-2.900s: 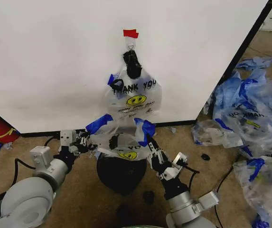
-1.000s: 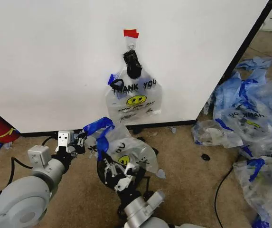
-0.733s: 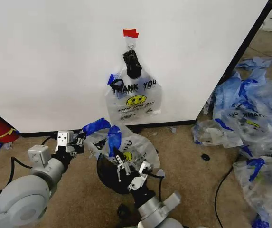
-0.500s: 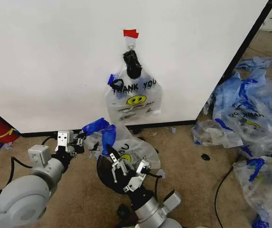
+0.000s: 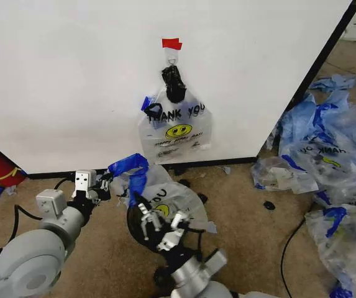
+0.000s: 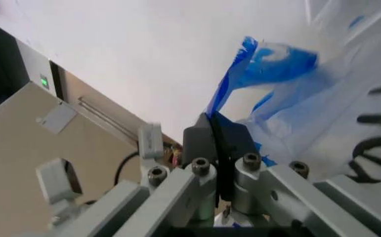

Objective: Pick up the garbage bag from the wall and place it over the trash bin.

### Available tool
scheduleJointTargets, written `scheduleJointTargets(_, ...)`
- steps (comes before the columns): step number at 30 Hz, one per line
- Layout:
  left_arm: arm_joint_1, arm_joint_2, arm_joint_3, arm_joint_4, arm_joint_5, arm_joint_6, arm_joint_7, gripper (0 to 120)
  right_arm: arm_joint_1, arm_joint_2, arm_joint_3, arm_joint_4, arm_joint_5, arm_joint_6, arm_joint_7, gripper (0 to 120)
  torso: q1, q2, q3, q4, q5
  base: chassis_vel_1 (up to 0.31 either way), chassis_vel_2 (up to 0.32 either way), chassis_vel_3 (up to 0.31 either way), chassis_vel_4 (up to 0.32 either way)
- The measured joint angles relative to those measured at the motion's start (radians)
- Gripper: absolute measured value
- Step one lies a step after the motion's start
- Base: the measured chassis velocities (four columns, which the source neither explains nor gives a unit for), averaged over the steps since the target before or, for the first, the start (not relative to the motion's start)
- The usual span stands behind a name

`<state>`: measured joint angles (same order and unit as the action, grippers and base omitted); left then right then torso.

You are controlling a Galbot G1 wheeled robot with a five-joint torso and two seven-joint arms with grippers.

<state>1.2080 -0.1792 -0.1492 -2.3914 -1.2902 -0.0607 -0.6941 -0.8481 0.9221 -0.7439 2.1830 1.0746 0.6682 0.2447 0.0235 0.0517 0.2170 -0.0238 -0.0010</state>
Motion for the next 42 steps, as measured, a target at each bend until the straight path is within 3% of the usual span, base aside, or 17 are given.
scheduleJointTargets(5, -0.002, -0.009, 0.005, 0.013, 0.002, -0.001, 0.012, 0, -0.071, -0.103, 0.024, 0.061, -0.049, 0.034, -0.048, 0, 0.000, 0.000, 0.000, 0.0003, 0.0000, 0.000, 0.000, 0.000, 0.000)
scheduleJointTargets(9, -0.003, -0.017, 0.005, 0.016, 0.004, -0.001, 0.017, 0, -0.122, -0.142, 0.036, 0.064, -0.086, 0.061, -0.079, 0, 0.000, 0.000, 0.000, 0.0002, 0.0001, 0.000, 0.000, 0.000, 0.000)
scheduleJointTargets(18, 0.002, -0.024, 0.008, 0.019, 0.008, -0.002, 0.019, 0, -0.228, -0.144, 0.077, 0.022, -0.151, 0.129, -0.092, 0, 0.000, 0.000, 0.000, 0.0003, 0.0001, 0.000, 0.000, 0.000, 0.000)
scheduleJointTargets(28, 0.002, -0.022, 0.011, 0.030, 0.009, -0.002, 0.022, 0, -0.295, -0.120, 0.182, 0.013, -0.202, 0.152, 0.105, 0, 0.000, 0.000, 0.000, 0.0002, -0.0002, 0.000, 0.000, 0.000, 0.000)
scheduleJointTargets(42, 0.004, -0.031, 0.014, 0.034, 0.014, -0.002, 0.026, 0, -0.296, -0.113, 0.168, 0.046, -0.309, 0.083, 0.334, 0, 0.000, 0.000, 0.000, 0.0003, -0.0001, 0.000, 0.000, 0.000, 0.000)
